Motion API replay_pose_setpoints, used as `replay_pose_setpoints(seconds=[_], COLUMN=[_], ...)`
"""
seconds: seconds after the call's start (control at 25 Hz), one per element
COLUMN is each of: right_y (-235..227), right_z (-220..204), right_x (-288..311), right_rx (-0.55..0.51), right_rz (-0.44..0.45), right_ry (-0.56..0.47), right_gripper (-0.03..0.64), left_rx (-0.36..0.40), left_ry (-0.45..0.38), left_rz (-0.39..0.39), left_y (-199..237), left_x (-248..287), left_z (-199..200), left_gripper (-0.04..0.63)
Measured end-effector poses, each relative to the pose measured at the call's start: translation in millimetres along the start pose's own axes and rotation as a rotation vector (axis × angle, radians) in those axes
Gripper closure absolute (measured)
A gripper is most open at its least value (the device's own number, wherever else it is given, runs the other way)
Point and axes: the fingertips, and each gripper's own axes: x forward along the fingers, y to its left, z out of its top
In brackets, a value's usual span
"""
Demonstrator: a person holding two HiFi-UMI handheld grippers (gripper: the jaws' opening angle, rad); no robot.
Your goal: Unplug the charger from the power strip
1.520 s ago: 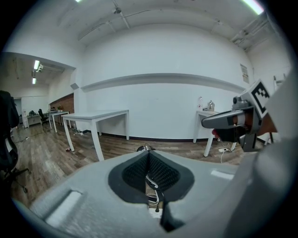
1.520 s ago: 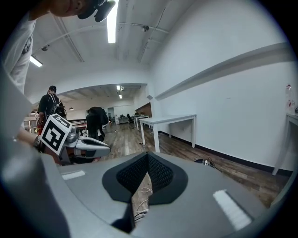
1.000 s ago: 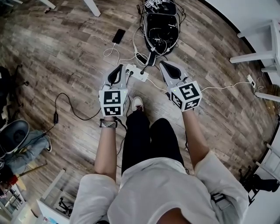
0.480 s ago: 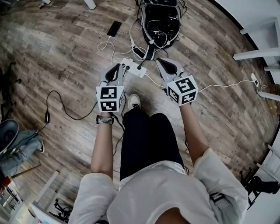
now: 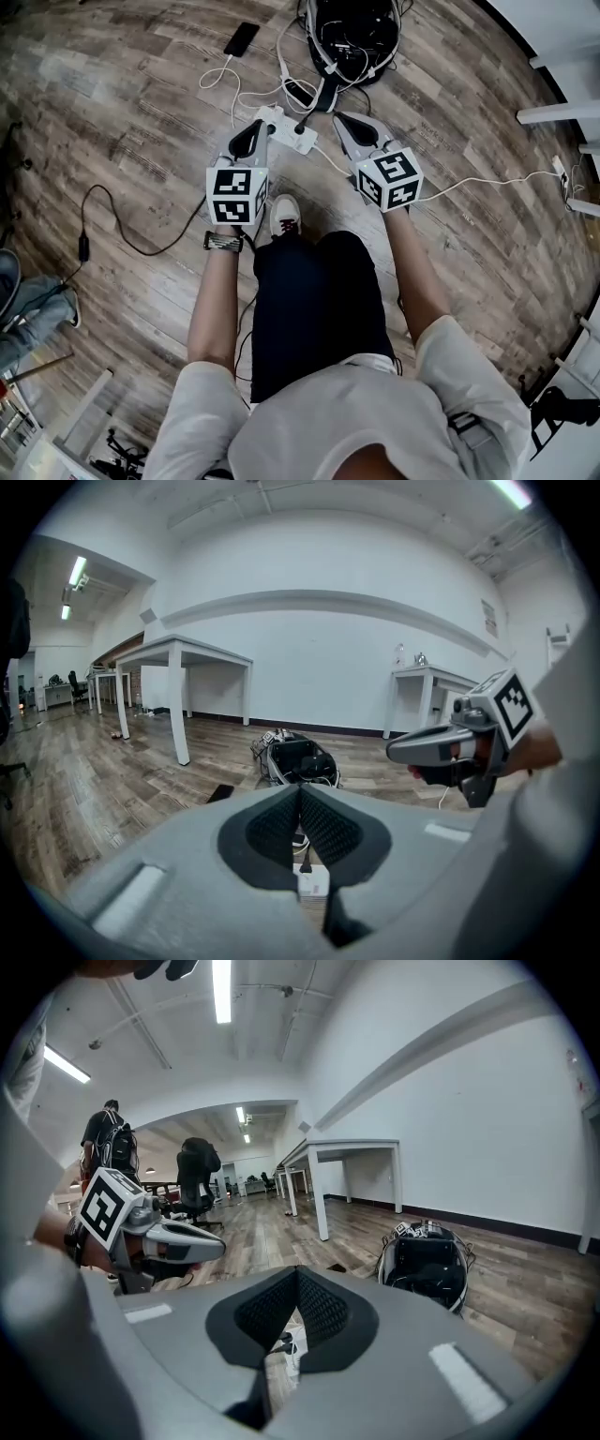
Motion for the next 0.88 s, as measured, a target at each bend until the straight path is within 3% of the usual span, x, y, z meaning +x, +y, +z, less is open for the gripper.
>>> replay_pose_setpoints(seconds=[0.52, 0.88], right_y=[-19.4, -29.7], right_z=[-122.4, -172.9], right_x=[53.5, 89.3], right_rx=[0.055, 0.062], right_rz=[-0.006, 0.006], right_ry=[0.033, 0.051], right_gripper=[0.615, 0.615], left_rx=[0.007, -0.02], left_ry=[0.041, 0.043], left_rz=[-0.04, -0.06], left_y=[-6.0, -3.9], left_x=[59.9, 99.3], left_z=[-120.9, -175.0], left_gripper=[0.581, 0.555])
